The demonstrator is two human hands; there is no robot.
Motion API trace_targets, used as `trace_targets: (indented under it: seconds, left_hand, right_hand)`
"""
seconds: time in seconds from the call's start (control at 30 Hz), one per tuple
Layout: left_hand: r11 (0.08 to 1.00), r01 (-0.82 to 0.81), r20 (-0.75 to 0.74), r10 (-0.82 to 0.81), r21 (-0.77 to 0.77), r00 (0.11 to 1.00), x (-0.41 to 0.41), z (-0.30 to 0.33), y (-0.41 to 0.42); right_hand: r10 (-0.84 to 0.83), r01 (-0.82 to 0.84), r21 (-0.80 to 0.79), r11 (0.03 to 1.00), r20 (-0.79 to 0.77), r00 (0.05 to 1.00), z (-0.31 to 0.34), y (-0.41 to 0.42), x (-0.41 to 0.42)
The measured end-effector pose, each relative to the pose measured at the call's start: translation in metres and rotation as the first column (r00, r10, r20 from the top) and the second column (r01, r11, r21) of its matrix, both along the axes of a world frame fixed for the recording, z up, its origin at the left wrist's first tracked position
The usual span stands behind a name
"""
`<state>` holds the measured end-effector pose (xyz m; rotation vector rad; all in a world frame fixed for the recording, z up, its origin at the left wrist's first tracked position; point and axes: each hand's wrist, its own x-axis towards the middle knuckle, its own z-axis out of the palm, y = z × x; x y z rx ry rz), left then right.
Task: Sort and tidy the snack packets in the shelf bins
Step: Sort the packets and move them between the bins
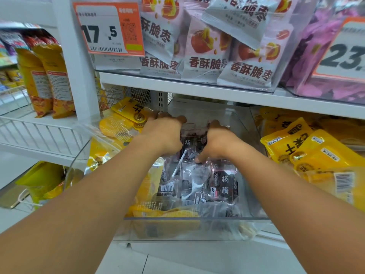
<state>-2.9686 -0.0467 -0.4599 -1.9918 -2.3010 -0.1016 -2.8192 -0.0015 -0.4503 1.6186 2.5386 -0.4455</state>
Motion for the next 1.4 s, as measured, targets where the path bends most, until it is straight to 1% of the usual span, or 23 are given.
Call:
trace_targets:
  seconds: [0.07, 0.17, 0.23, 0.3, 0.37, 0.4, 0.43, 0.53, 0.57, 0.67, 0.73, 0.83, 0.97, 1.03, 1.13, 1.2, 1.27, 1.33, 1.37, 1.4]
  left_hand:
    - [1.000, -0.003, 0.015, 0.003, 0.030, 1.000, -0.001, -0.001, 0.000]
    - [0.999, -0.004, 0.010, 0.004, 0.037, 1.000, -0.002, 0.000, 0.000]
    - [1.000, 0.001, 0.012, -0.001, 0.014, 1.000, -0.003, 0.001, 0.000]
    - [1.000, 0.009, 0.017, -0.009, -0.001, 1.000, -0.005, 0.002, 0.001]
    - [1.000, 0.020, 0.044, -0.019, -0.013, 0.999, -0.008, 0.003, -0.001]
    - [0.999, 0.026, 0.055, -0.024, -0.025, 0.998, -0.008, 0.004, -0.002]
    - [0.999, 0.031, 0.056, -0.029, -0.039, 0.998, -0.009, 0.006, -0.003]
    - [0.998, 0.054, 0.049, -0.053, -0.024, 0.997, -0.008, 0.008, -0.006]
    - [0.999, 0.051, 0.062, -0.050, -0.011, 0.997, -0.007, 0.009, -0.007]
    - [1.000, 0.027, 0.060, -0.026, -0.013, 0.998, -0.004, 0.010, -0.008]
    - [1.000, 0.012, 0.039, -0.012, -0.012, 0.999, -0.001, 0.009, -0.008]
    - [1.000, -0.008, 0.002, 0.008, -0.004, 1.000, 0.001, 0.007, -0.007]
    - [0.999, -0.014, -0.027, 0.015, 0.045, 1.000, 0.000, 0.004, -0.006]
    - [0.999, -0.010, -0.018, 0.011, 0.046, 1.000, -0.001, 0.004, -0.006]
    - [1.000, -0.016, 0.025, 0.016, 0.014, 1.000, -0.003, 0.005, -0.006]
    - [1.000, -0.017, 0.027, 0.017, 0.002, 1.000, -0.004, 0.006, -0.007]
    - [1.000, -0.016, 0.036, 0.016, 0.000, 0.999, -0.004, 0.007, -0.008]
    - [1.000, -0.003, 0.051, 0.002, 0.020, 0.999, -0.004, 0.006, -0.008]
    - [0.999, 0.006, 0.049, -0.007, 0.032, 0.999, -0.004, 0.006, -0.008]
    - [0.999, 0.010, 0.040, -0.011, 0.038, 0.999, -0.004, 0.006, -0.008]
  right_hand:
    - [0.022, -0.022, -0.011, 1.000, 0.042, 0.999, -0.007, -0.002, -0.005]
    - [0.016, -0.013, -0.130, 0.991, 0.025, 1.000, -0.013, -0.002, -0.011]
    - [0.047, -0.043, -0.140, 0.989, 0.028, 0.999, -0.012, -0.001, -0.013]
    - [0.075, -0.077, -0.037, 0.996, -0.047, 0.996, -0.009, 0.001, -0.013]
    - [0.123, -0.091, 0.172, 0.981, -0.187, 0.975, -0.004, 0.004, -0.013]
    - [0.150, -0.090, 0.254, 0.963, -0.227, 0.962, -0.004, 0.005, -0.014]
    - [0.175, -0.104, 0.278, 0.955, -0.243, 0.954, -0.007, 0.007, -0.016]
    - [0.198, -0.151, 0.180, 0.972, -0.281, 0.939, -0.023, 0.009, -0.024]
    - [0.195, -0.149, 0.174, 0.974, -0.287, 0.938, -0.026, 0.011, -0.025]
    - [0.163, -0.119, 0.197, 0.973, -0.227, 0.960, -0.022, 0.014, -0.026]
    - [0.183, -0.154, 0.175, 0.972, -0.161, 0.970, -0.016, 0.016, -0.027]
    - [0.216, -0.200, 0.107, 0.974, -0.163, 0.963, -0.007, 0.024, -0.028]
    - [0.247, -0.244, 0.079, 0.967, -0.031, 0.968, -0.001, 0.028, -0.029]
    - [0.242, -0.240, 0.068, 0.968, -0.024, 0.970, -0.005, 0.028, -0.031]
    - [0.230, -0.225, 0.099, 0.969, -0.038, 0.973, -0.008, 0.028, -0.033]
    - [0.213, -0.201, 0.155, 0.967, -0.063, 0.975, -0.007, 0.025, -0.031]
    - [0.215, -0.175, 0.260, 0.950, -0.134, 0.968, -0.014, 0.022, -0.030]
    - [0.245, -0.127, 0.374, 0.918, -0.285, 0.927, -0.029, 0.021, -0.032]
    - [0.242, -0.092, 0.377, 0.922, -0.371, 0.897, -0.035, 0.019, -0.032]
    - [0.233, -0.083, 0.365, 0.927, -0.390, 0.891, -0.040, 0.017, -0.033]
